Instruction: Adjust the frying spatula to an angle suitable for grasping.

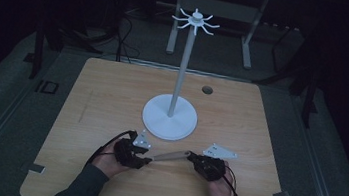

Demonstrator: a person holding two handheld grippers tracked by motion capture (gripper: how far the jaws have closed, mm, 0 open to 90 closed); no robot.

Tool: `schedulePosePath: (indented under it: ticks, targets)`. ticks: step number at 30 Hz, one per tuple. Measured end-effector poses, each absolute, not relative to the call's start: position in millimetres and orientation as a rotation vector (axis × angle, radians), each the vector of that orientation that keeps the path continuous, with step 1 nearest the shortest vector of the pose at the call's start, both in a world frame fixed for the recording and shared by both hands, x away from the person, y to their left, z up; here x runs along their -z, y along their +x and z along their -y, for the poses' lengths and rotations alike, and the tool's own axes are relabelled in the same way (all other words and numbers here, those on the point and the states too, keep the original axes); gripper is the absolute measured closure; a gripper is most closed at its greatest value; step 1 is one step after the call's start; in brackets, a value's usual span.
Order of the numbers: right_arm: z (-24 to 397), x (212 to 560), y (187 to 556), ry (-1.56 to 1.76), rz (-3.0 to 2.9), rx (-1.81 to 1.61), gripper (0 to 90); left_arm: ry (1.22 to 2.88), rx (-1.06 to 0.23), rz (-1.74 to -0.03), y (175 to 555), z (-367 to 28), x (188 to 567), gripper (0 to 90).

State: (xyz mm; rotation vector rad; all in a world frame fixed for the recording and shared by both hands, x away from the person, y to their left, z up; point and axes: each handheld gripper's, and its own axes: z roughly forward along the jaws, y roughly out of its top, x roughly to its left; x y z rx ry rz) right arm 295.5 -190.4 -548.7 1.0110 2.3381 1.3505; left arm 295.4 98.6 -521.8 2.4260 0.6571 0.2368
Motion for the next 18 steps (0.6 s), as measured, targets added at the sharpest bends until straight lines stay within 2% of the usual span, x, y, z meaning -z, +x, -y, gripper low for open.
schedulePosePath:
  ticks: [9,18]
  targets:
    - [190,548,295,1.010,-2.336,-1.350,89.2,2.508,-0.195,-0.563,305,-75,528,58.0]
    - [189,547,294,1.008,-2.330,-1.355,89.5,2.577,-0.171,-0.537,314,-63,534,66.9]
